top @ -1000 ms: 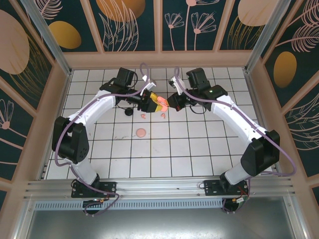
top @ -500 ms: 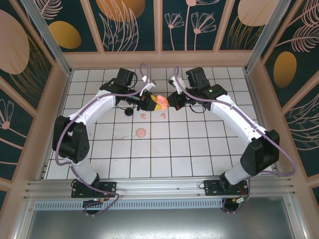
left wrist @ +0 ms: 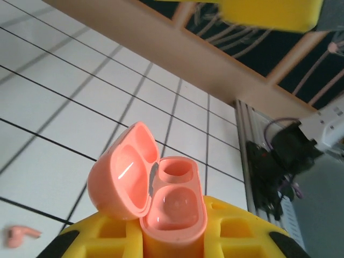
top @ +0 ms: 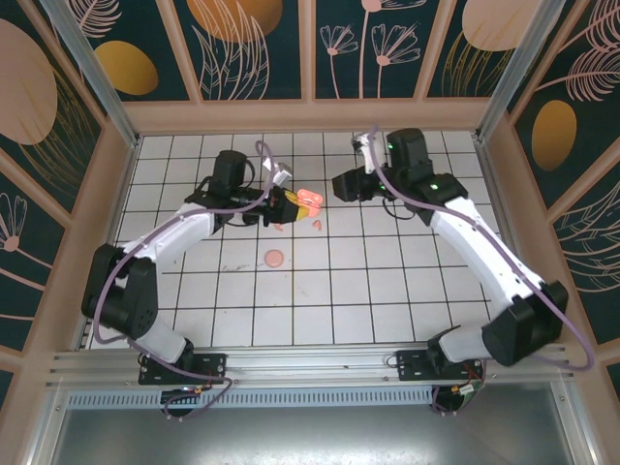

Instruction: Insert the wireless bluetooth earbuds into the charging case

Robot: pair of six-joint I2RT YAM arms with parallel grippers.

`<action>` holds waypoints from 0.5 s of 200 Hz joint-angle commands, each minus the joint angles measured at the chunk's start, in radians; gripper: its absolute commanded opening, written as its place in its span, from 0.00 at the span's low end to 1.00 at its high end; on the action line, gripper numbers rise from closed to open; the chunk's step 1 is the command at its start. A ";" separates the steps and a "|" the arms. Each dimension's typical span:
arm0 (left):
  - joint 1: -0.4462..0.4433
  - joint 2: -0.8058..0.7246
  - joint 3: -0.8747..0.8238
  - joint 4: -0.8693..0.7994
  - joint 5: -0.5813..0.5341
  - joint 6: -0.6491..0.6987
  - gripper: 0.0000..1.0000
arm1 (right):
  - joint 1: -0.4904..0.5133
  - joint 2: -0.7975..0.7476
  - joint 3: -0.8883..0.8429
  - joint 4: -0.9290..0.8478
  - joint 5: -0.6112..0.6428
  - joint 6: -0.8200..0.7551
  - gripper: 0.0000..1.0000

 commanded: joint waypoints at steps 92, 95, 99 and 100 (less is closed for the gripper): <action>0.120 -0.361 -0.494 0.725 -0.685 -0.405 0.00 | 0.152 0.256 -0.148 0.206 0.138 0.258 0.60; 0.120 -0.369 -0.502 0.728 -0.702 -0.408 0.00 | 0.161 0.280 -0.133 0.200 0.139 0.254 0.60; 0.121 -0.379 -0.514 0.733 -0.723 -0.413 0.00 | 0.173 0.310 -0.111 0.193 0.143 0.251 0.60; 0.121 -0.381 -0.516 0.734 -0.727 -0.414 0.00 | 0.176 0.314 -0.107 0.191 0.145 0.250 0.60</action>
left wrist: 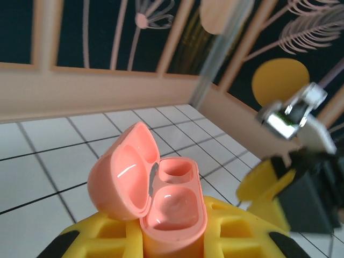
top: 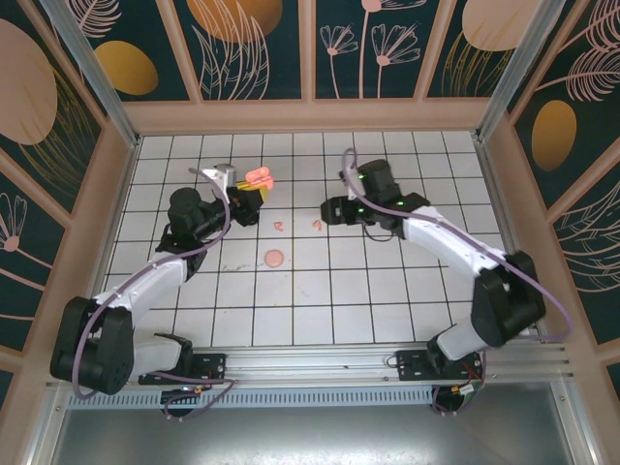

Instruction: Insert the wireless bluetooth earbuds into the charging case

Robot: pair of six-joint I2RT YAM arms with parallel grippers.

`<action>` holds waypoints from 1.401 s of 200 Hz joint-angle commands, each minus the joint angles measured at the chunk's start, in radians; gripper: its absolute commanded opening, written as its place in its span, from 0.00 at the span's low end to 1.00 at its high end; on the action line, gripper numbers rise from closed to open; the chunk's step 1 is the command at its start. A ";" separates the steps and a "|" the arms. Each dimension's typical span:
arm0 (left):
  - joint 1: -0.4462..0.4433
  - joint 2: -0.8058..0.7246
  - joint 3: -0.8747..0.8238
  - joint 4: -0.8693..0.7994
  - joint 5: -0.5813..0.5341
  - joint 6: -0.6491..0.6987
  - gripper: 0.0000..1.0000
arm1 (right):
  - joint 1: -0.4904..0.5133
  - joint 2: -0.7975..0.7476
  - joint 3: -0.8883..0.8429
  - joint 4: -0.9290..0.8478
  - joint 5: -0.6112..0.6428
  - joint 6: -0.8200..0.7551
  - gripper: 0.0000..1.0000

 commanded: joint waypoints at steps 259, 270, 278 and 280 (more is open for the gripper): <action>0.026 -0.231 -0.132 0.084 -0.504 -0.126 0.00 | 0.260 0.824 0.790 -0.258 0.316 -0.028 0.50; 0.027 -0.231 -0.131 0.084 -0.504 -0.126 0.00 | 0.262 0.827 0.790 -0.259 0.316 -0.025 0.49; 0.027 -0.232 -0.131 0.085 -0.503 -0.126 0.00 | 0.264 0.829 0.791 -0.259 0.316 -0.023 0.49; 0.027 -0.232 -0.131 0.085 -0.503 -0.126 0.00 | 0.264 0.830 0.791 -0.259 0.315 -0.022 0.49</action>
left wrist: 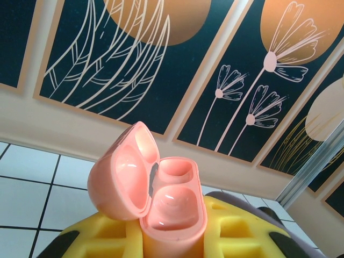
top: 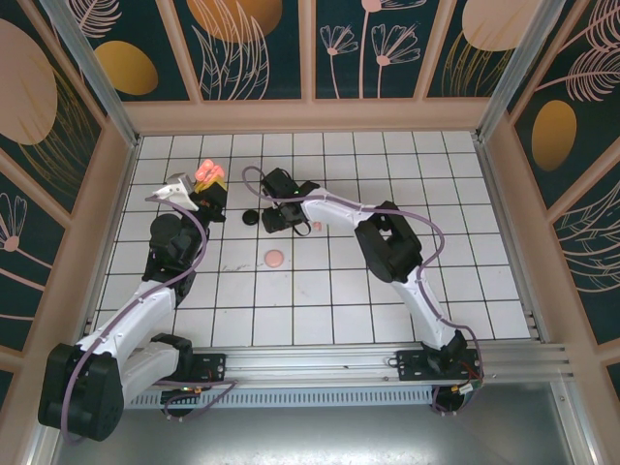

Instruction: Insert the wireless bluetooth earbuds into the charging case

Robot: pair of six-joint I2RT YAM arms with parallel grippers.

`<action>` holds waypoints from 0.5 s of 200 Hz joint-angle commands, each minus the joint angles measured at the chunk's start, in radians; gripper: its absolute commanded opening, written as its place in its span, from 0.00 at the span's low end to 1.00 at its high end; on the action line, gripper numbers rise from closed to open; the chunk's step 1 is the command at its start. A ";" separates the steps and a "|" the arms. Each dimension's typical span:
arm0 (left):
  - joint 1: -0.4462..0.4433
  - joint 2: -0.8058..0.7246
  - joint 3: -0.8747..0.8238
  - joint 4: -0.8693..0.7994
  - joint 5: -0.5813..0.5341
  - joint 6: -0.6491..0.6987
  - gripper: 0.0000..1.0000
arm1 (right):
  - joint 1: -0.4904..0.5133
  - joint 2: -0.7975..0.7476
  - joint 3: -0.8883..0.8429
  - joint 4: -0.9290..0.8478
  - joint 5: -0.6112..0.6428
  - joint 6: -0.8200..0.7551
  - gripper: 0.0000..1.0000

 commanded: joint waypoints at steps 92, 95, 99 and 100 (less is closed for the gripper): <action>0.007 -0.014 0.006 0.029 -0.009 -0.014 0.00 | 0.024 0.065 0.099 -0.108 0.089 0.092 0.42; 0.007 -0.014 0.005 0.030 -0.009 -0.014 0.00 | 0.023 0.066 0.101 -0.111 0.092 0.098 0.42; 0.008 -0.014 0.002 0.030 -0.010 -0.014 0.00 | 0.025 0.069 0.103 -0.115 0.095 0.105 0.42; 0.007 -0.014 0.002 0.030 -0.010 -0.014 0.00 | 0.025 0.069 0.103 -0.116 0.096 0.107 0.42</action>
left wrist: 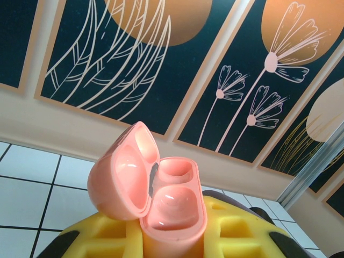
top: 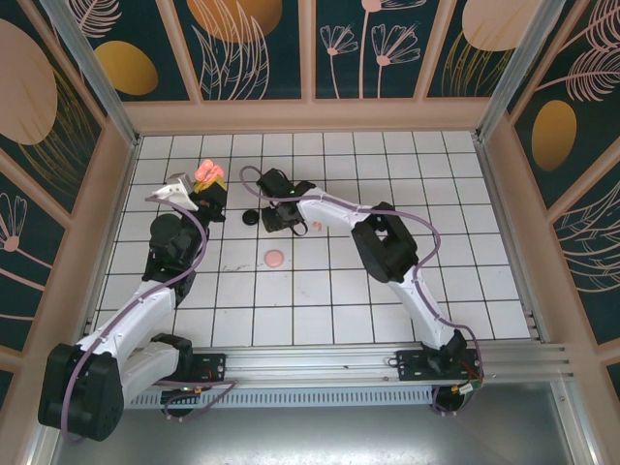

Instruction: Insert the wireless bluetooth earbuds into the charging case

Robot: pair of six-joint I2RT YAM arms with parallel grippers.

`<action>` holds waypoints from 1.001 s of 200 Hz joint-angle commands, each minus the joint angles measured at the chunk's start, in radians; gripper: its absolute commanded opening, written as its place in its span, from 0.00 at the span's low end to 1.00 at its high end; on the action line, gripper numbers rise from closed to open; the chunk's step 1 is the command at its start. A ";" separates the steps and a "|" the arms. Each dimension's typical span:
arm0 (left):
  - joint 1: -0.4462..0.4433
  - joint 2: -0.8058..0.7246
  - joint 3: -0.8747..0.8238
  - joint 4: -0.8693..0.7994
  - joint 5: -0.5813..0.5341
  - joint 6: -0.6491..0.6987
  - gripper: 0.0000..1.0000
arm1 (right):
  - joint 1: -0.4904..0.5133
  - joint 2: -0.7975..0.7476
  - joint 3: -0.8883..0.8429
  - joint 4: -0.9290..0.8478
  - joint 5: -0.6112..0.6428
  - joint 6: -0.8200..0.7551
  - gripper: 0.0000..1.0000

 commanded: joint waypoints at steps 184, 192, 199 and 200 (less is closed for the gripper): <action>0.008 -0.014 -0.018 0.061 -0.002 -0.036 0.00 | 0.047 0.096 0.118 -0.141 0.144 0.143 0.35; 0.007 -0.014 -0.020 0.061 -0.002 -0.036 0.00 | 0.048 0.098 0.121 -0.141 0.144 0.144 0.35; 0.007 -0.014 -0.020 0.063 -0.002 -0.036 0.00 | 0.050 0.099 0.124 -0.142 0.144 0.145 0.34; 0.008 -0.014 -0.020 0.063 -0.002 -0.036 0.00 | 0.050 0.099 0.125 -0.142 0.144 0.145 0.34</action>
